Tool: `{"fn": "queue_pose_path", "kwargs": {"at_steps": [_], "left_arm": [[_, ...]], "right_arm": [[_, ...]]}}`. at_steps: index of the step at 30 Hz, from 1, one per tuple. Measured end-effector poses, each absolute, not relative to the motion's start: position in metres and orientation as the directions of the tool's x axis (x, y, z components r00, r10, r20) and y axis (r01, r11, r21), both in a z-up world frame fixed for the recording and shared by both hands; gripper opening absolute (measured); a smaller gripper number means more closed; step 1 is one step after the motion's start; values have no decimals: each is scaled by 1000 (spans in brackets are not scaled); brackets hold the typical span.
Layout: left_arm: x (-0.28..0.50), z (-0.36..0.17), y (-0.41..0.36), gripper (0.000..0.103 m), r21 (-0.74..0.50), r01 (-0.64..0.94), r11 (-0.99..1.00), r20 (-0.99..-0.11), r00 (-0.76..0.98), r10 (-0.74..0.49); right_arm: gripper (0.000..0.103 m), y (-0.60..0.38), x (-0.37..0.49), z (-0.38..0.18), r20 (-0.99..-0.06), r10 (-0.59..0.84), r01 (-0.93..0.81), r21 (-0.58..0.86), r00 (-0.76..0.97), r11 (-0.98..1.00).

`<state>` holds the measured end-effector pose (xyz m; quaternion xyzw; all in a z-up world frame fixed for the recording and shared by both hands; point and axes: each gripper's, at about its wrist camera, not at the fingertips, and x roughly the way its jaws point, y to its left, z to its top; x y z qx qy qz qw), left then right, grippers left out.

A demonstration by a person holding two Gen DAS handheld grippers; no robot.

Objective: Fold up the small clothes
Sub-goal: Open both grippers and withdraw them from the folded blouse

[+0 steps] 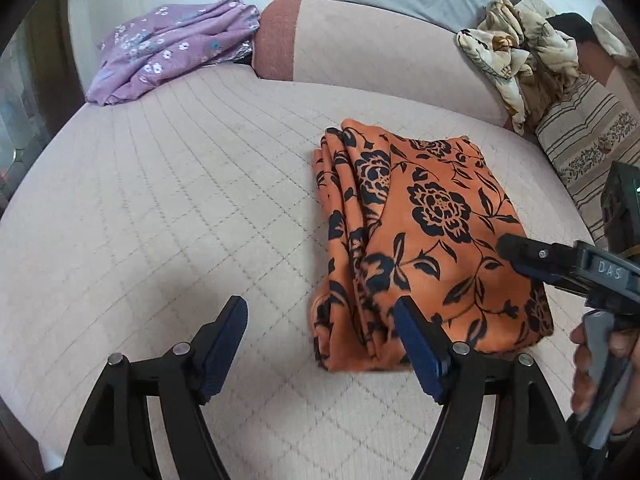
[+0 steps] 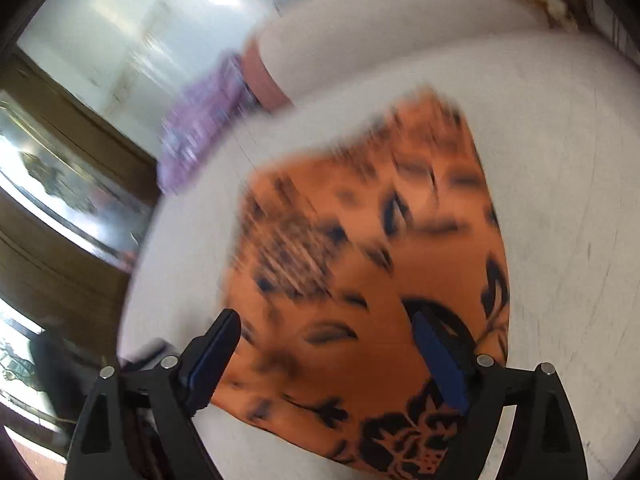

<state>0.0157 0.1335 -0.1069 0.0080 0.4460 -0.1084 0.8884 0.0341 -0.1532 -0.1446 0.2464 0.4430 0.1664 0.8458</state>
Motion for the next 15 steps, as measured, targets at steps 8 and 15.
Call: {"fn": "queue_pose_path", "kwargs": {"at_steps": [8,15], "left_arm": [[-23,-74,145,88,-48,154,987,-729,670,-140],[-50,-64,141,88,5,185,983,-717,686,-125]], "right_arm": [[100,-147,-13,-112,-615,427,-109,485,663,868],[100,-159,-29,-120,-621,414,-32,530,666,848]]}}
